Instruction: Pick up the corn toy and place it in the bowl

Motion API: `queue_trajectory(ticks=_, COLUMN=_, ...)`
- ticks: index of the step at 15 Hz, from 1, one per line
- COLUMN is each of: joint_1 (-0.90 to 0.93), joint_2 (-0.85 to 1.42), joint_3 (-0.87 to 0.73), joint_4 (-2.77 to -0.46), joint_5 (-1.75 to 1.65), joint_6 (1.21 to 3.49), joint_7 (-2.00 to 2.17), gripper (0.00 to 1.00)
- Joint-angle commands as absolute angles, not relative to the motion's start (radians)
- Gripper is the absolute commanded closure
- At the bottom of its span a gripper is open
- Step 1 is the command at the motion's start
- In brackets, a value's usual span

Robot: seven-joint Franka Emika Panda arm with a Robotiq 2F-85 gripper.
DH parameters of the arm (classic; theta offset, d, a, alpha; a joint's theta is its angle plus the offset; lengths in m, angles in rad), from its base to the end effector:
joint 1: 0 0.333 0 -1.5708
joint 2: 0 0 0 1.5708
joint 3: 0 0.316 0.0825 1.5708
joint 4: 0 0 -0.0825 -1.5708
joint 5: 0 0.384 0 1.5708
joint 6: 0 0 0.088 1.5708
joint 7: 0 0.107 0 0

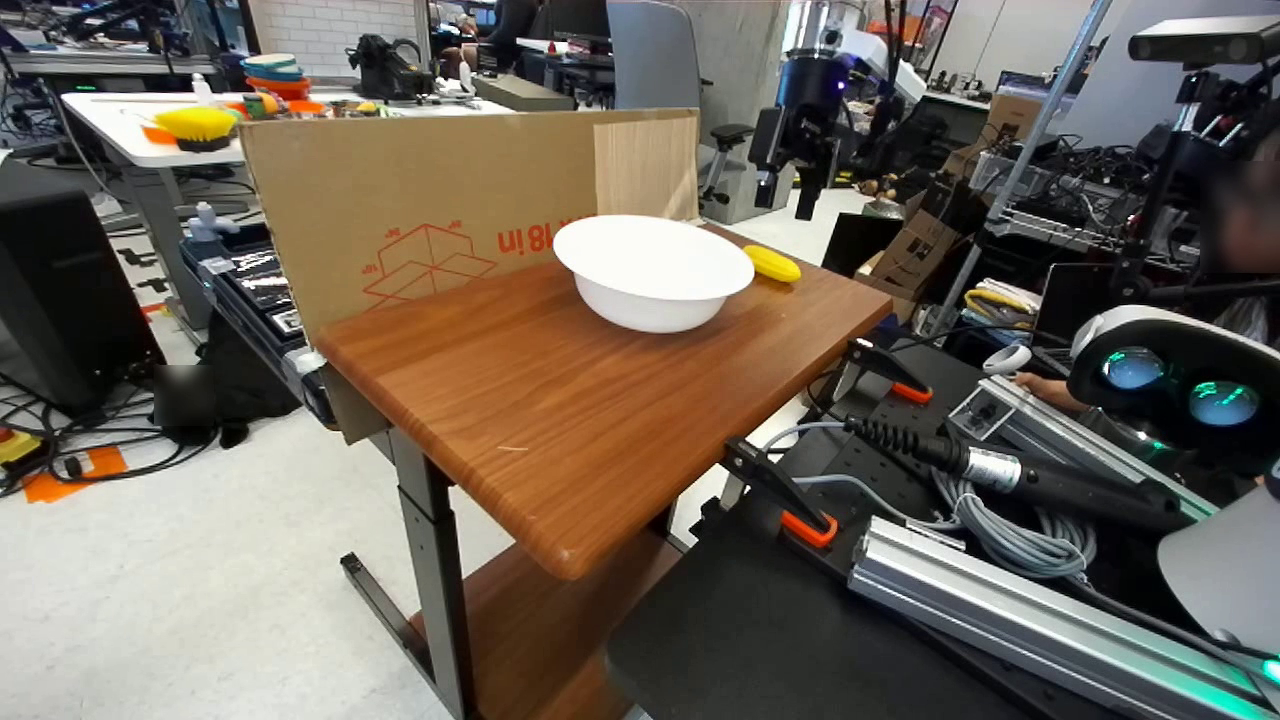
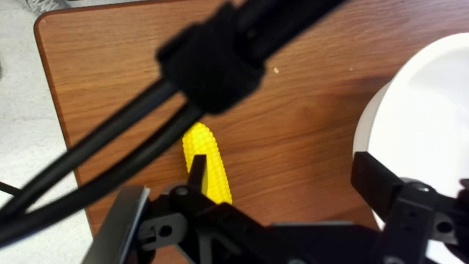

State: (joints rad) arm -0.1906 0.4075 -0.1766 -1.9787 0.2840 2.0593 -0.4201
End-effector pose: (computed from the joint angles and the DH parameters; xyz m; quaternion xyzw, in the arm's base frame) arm 0.5428 -0.1909 0.2417 -0.9830 0.0581 0.1141 0.1314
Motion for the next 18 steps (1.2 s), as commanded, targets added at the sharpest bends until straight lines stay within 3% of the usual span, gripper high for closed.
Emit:
queue_trajectory(ticks=1, joint_1=-0.237, joint_2=0.485, joint_3=-0.142, joint_4=-1.847, joint_5=0.266, joint_6=1.988, joint_7=-0.356, gripper=0.0)
queue_trajectory(ticks=18, joint_1=-0.261, joint_2=0.631, joint_3=-0.126, joint_4=-1.765, joint_5=0.234, joint_6=1.945, joint_7=-0.278, gripper=0.0)
